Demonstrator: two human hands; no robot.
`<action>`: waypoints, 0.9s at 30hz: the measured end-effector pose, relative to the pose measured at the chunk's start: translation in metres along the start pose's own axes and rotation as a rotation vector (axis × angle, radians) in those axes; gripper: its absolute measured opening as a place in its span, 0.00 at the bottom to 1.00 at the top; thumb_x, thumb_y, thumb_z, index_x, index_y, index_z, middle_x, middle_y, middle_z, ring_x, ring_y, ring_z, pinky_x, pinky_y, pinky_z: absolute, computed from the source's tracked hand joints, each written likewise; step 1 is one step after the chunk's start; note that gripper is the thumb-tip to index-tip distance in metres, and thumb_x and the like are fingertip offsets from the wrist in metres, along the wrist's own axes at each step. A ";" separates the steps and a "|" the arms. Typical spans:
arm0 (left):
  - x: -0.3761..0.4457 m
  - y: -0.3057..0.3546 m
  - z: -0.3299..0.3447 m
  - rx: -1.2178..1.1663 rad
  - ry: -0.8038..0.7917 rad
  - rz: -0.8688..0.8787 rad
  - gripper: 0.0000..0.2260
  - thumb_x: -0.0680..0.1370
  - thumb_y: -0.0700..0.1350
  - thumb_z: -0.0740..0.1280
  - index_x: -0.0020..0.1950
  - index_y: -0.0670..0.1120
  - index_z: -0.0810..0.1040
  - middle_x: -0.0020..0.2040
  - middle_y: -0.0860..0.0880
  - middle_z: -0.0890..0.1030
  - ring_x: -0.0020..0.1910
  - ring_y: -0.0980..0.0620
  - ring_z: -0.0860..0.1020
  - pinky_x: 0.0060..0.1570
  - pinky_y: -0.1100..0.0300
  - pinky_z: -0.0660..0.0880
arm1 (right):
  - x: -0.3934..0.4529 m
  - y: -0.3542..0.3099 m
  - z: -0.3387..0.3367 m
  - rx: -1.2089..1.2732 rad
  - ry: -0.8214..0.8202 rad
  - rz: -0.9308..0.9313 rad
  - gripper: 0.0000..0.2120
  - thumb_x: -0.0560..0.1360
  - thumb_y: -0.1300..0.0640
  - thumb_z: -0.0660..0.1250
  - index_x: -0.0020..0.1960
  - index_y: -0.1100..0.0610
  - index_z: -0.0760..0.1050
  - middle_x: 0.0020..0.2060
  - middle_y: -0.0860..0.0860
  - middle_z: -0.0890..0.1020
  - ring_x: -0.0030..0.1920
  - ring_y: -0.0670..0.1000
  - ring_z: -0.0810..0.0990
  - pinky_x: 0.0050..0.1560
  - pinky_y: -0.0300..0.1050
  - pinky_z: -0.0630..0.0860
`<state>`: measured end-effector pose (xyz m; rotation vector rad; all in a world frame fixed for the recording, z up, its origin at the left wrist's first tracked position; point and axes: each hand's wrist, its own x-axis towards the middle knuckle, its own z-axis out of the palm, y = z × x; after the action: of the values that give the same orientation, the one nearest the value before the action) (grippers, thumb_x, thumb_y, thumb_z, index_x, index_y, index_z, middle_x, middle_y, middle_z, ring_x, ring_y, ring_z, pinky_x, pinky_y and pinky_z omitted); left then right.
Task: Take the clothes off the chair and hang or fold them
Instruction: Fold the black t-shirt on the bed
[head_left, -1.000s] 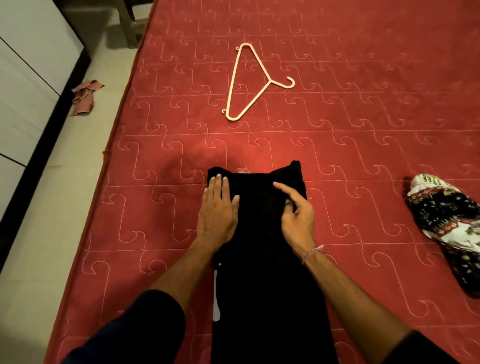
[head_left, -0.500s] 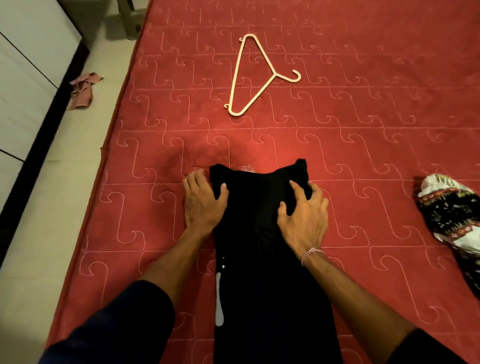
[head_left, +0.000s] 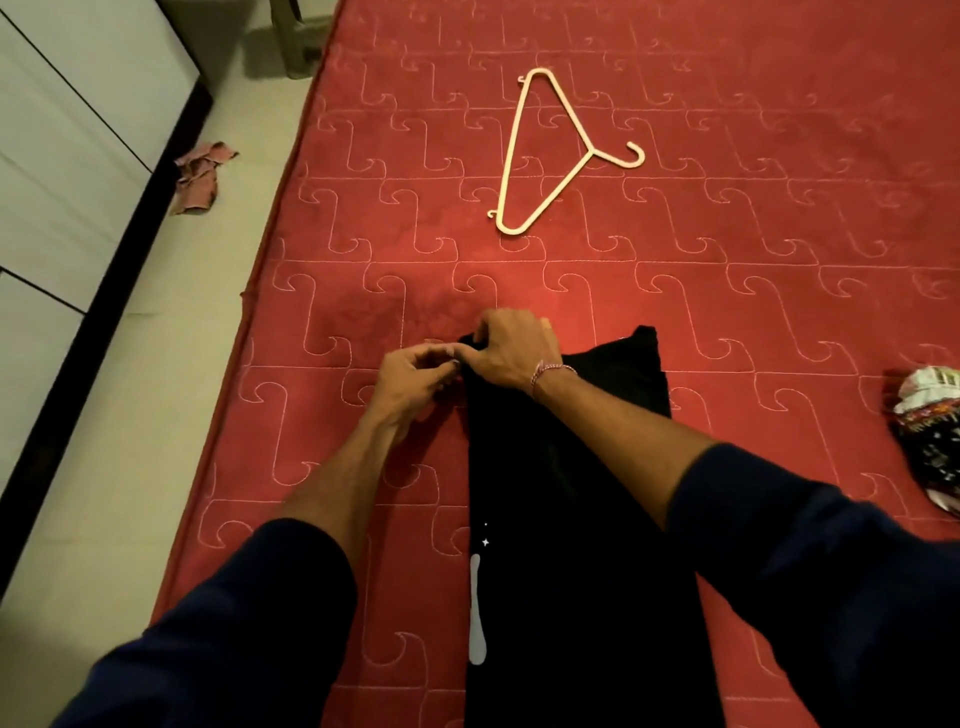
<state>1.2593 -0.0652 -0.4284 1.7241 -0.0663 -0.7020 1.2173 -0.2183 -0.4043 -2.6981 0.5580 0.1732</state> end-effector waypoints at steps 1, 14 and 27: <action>0.000 0.000 0.000 0.012 -0.004 0.014 0.09 0.75 0.33 0.72 0.53 0.44 0.84 0.39 0.48 0.83 0.32 0.58 0.79 0.31 0.66 0.74 | 0.004 -0.002 -0.002 -0.011 -0.036 0.011 0.25 0.73 0.31 0.65 0.47 0.54 0.80 0.44 0.51 0.83 0.48 0.55 0.80 0.57 0.54 0.72; 0.006 0.000 0.003 0.051 0.005 -0.017 0.11 0.71 0.39 0.78 0.52 0.39 0.84 0.32 0.52 0.81 0.26 0.61 0.75 0.27 0.67 0.71 | 0.022 -0.001 0.005 0.233 -0.023 0.082 0.08 0.74 0.45 0.73 0.45 0.50 0.83 0.42 0.50 0.86 0.46 0.52 0.84 0.47 0.50 0.81; -0.008 -0.014 0.040 0.471 0.286 0.283 0.07 0.74 0.40 0.71 0.46 0.45 0.73 0.44 0.48 0.76 0.42 0.51 0.74 0.43 0.54 0.75 | -0.100 0.044 0.017 0.024 0.402 0.162 0.22 0.79 0.45 0.66 0.69 0.54 0.71 0.59 0.54 0.77 0.58 0.57 0.74 0.56 0.53 0.71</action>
<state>1.2291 -0.0933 -0.4418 2.1942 -0.2893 -0.2329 1.1076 -0.2136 -0.4157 -2.6728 0.8876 -0.3394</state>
